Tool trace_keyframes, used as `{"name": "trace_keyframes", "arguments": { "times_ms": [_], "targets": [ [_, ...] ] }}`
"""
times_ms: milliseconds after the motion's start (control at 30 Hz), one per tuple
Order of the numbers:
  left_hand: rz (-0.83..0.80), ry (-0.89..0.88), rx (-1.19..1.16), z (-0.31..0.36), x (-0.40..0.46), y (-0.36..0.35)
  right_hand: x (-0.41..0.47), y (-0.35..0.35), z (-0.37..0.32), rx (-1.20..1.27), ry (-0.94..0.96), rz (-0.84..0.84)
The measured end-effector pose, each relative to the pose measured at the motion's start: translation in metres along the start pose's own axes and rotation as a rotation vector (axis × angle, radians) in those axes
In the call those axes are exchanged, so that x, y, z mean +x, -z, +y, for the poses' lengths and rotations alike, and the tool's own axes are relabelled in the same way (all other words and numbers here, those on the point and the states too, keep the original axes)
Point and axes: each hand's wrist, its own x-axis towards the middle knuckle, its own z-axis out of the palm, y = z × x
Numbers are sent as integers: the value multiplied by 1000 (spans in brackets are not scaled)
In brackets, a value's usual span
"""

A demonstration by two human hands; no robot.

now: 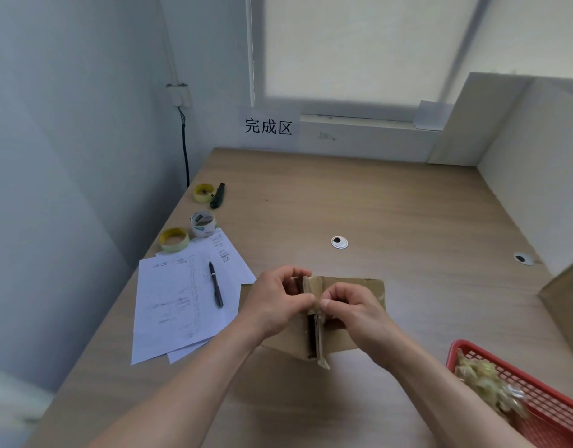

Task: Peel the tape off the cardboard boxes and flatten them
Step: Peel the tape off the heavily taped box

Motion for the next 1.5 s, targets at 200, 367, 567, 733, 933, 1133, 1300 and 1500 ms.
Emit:
{"name": "trace_keyframes", "arguments": {
  "times_ms": [200, 367, 567, 733, 933, 1133, 1300, 1500],
  "targets": [
    [57, -85, 125, -6, -4, 6, -8, -16, 0, 107, -5, -35],
    [-1, -139, 163, -22, -4, 6, -9, -12, 9, 232, -64, -17],
    [25, -151, 146, -7, -3, 0, -6, -3, 3, 346, -30, 29],
    [-204, -382, 576, 7, 8, 2, 2, 17, -1, 575, -17, 142],
    [-294, -483, 914, -16, 17, -12, 5, 27, 15, 552, -84, 220],
    [-244, -529, 886, -30, 13, -32, 5, 35, 24, 171, -81, 331],
    [-269, -537, 910, -29, 11, -40, 3, 42, 23, -267, 25, 409],
    [-277, -591, 884, -34, 5, -43, -3, 51, 31, -339, -16, 427]
  ]
}}
